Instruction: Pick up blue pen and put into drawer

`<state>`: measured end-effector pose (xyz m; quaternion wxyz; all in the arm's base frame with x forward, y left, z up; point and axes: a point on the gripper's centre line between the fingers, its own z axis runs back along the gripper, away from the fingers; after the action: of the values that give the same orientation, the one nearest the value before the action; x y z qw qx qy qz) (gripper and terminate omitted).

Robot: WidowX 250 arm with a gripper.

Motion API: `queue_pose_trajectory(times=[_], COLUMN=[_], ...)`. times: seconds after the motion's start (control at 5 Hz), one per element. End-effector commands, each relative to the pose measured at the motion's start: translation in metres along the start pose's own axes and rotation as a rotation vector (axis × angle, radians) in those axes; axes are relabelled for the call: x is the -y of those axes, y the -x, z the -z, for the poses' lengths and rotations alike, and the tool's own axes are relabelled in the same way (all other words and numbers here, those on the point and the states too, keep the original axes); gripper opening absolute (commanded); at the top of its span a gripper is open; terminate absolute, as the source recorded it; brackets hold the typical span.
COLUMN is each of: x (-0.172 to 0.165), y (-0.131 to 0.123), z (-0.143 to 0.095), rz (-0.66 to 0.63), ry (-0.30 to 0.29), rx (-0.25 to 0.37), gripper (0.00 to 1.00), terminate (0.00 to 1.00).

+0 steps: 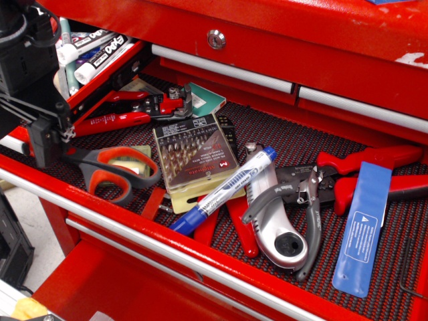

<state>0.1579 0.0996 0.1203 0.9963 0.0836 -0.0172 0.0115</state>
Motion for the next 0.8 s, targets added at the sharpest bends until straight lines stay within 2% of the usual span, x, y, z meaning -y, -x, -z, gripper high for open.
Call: queue_pose_trajectory(times=[0.0, 0.2, 0.4, 0.6], x=[0.000, 0.040, 0.071, 0.095], y=[0.000, -0.002, -0.018, -0.037], z=[0.000, -0.022, -0.030, -0.020], rz=[0.000, 0.093, 0.168, 0.187], ry=[0.000, 0.022, 0.129, 0.151], rx=[0.000, 0.014, 0.110, 0.176], gripper=[1.00, 1.00, 1.00, 1.00], terminate=[0.00, 0.00, 0.00, 0.00])
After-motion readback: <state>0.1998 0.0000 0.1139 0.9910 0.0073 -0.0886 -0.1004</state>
